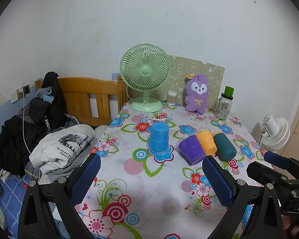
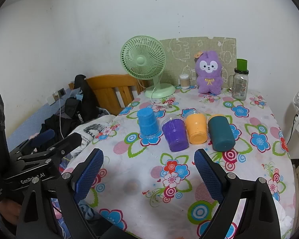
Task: Flip cup upside down
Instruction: 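Move the right gripper toward the upright purple plastic cup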
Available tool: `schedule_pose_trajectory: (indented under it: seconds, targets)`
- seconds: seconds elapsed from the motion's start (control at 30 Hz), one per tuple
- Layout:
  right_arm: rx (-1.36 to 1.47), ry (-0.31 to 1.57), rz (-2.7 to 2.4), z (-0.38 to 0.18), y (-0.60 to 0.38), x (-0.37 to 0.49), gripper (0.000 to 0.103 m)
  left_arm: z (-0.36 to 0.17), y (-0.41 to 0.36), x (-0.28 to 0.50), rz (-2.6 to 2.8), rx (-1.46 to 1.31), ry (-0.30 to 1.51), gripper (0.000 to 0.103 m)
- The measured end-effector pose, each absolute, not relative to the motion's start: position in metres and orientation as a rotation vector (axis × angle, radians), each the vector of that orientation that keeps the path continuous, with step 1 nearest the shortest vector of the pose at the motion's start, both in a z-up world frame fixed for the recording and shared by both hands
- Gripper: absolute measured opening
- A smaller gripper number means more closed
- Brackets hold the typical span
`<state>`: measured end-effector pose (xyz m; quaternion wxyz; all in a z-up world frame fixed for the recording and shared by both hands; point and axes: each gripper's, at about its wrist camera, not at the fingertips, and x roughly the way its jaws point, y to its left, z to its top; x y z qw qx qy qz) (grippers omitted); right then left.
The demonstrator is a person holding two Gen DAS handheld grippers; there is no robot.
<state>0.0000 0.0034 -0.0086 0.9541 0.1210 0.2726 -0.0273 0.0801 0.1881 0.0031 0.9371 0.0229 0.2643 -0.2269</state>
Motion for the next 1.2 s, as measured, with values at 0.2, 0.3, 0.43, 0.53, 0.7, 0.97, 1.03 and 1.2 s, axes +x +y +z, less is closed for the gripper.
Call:
schedule_pose_trajectory:
  seconds: [0.2,0.3,0.43,0.53,0.7,0.97,1.03,1.2]
  targets:
    - [0.252,0.564,-0.060,-0.011,0.001,0.003,0.094,-0.003,0.188,0.083,-0.468,0.052,0.552,0.103]
    - [0.254,0.566,-0.063,-0.011,0.000,0.004,0.094,-0.004,0.187,0.084,-0.469,0.054,0.557,0.103]
    - [0.256,0.570,-0.065,-0.012,-0.001,0.005,0.094,-0.005,0.186,0.084,-0.469,0.055,0.561,0.103]
    - [0.260,0.576,-0.067,-0.013,-0.002,0.007,0.094,-0.007,0.185,0.085,-0.469,0.057,0.564,0.103]
    - [0.262,0.586,-0.069,-0.016,-0.003,0.012,0.094,-0.010,0.182,0.090,-0.467,0.062,0.582,0.103]
    - [0.275,0.617,-0.079,-0.026,-0.011,0.025,0.094,-0.018,0.176,0.101,-0.460,0.071,0.614,0.103]
    - [0.276,0.624,-0.084,-0.028,-0.014,0.029,0.094,-0.021,0.173,0.105,-0.459,0.076,0.623,0.103]
    - [0.275,0.649,-0.095,-0.036,-0.022,0.045,0.094,-0.030,0.164,0.117,-0.459,0.093,0.649,0.103]
